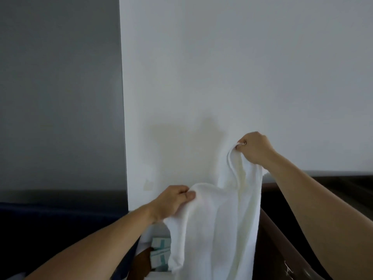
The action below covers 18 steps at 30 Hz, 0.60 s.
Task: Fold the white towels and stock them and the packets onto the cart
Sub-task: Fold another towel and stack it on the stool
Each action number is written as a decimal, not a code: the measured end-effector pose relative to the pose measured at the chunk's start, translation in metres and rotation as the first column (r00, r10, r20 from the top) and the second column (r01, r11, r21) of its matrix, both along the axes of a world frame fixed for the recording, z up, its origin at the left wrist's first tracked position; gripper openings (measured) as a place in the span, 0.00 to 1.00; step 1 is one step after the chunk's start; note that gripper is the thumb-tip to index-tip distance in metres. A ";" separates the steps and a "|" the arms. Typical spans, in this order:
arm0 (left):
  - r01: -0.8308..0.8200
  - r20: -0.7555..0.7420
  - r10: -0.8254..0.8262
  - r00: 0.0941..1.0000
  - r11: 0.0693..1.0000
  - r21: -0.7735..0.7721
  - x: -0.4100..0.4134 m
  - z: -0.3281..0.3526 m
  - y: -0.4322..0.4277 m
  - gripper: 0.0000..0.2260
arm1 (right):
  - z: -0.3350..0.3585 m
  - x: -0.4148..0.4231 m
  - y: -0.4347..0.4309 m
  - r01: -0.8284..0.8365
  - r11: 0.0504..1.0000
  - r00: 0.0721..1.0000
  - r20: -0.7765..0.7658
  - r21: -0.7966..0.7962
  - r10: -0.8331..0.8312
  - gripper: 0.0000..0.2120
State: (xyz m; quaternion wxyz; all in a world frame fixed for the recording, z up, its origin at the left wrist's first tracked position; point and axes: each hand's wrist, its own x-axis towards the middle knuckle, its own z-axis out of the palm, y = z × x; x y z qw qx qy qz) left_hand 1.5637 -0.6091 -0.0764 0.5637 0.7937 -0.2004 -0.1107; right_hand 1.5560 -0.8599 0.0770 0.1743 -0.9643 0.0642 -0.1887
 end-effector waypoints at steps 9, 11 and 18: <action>-0.058 -0.162 0.029 0.986 0.982 -0.179 0.013 0.072 -0.010 0.11 | -0.054 -0.010 0.012 -0.314 0.934 0.862 -0.360 0.172 0.356 0.29; -0.023 -0.143 0.001 0.990 0.987 -0.158 0.014 0.077 -0.015 0.09 | -0.058 -0.014 0.021 -0.395 0.887 0.810 -0.365 0.239 0.459 0.33; 0.158 -0.137 -0.149 0.979 0.985 0.062 0.007 0.078 -0.022 0.10 | -0.074 -0.013 0.035 -0.452 0.820 0.769 -0.313 0.351 0.558 0.28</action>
